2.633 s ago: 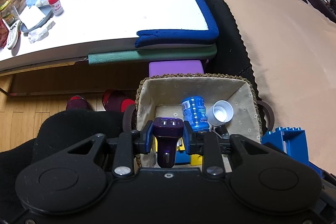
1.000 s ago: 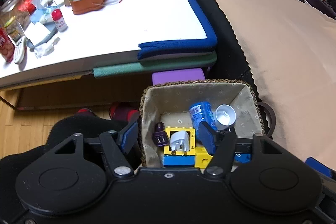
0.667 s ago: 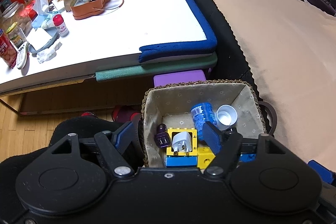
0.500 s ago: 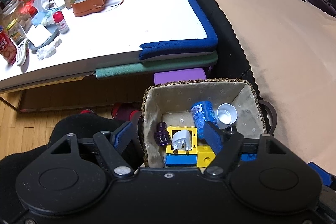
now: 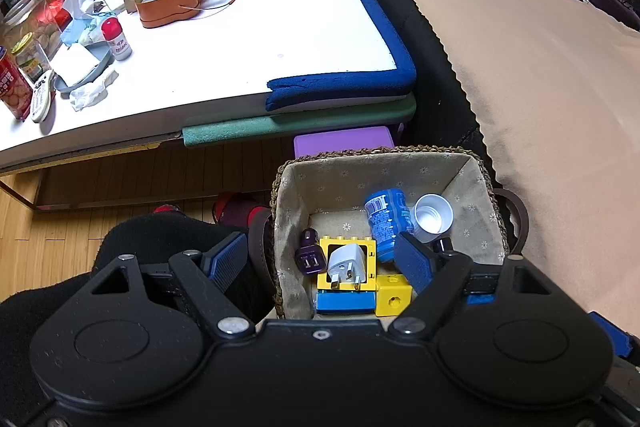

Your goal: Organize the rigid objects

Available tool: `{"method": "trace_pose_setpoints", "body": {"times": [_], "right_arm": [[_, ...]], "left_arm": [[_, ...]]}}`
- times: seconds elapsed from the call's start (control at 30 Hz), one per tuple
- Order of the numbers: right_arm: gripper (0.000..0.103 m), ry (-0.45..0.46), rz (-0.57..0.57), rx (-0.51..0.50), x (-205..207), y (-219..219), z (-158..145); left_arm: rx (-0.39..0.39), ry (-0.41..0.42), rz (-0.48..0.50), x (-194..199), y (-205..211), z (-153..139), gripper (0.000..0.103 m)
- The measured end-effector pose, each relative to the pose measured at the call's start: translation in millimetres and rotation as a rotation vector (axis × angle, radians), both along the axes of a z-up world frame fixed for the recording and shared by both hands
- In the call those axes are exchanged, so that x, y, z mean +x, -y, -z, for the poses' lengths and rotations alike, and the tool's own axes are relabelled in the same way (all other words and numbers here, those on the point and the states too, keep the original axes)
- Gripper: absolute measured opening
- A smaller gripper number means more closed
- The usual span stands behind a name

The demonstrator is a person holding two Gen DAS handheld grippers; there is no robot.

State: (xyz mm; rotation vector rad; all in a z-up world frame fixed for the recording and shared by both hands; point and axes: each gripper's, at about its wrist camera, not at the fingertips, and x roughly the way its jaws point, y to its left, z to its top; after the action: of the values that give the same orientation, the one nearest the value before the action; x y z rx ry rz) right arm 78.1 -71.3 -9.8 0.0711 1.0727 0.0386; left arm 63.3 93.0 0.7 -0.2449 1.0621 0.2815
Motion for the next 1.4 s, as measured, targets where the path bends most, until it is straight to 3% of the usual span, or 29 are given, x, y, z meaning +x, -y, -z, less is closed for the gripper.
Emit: {"method": "trace_pose_setpoints", "body": {"times": [1.4], "right_arm": [[0.083,-0.006,0.006,-0.004,-0.6,2.8,5.2]], "left_arm": [[-0.023,0.015,-0.012,-4.4,-2.0,-3.5,0.082]]}}
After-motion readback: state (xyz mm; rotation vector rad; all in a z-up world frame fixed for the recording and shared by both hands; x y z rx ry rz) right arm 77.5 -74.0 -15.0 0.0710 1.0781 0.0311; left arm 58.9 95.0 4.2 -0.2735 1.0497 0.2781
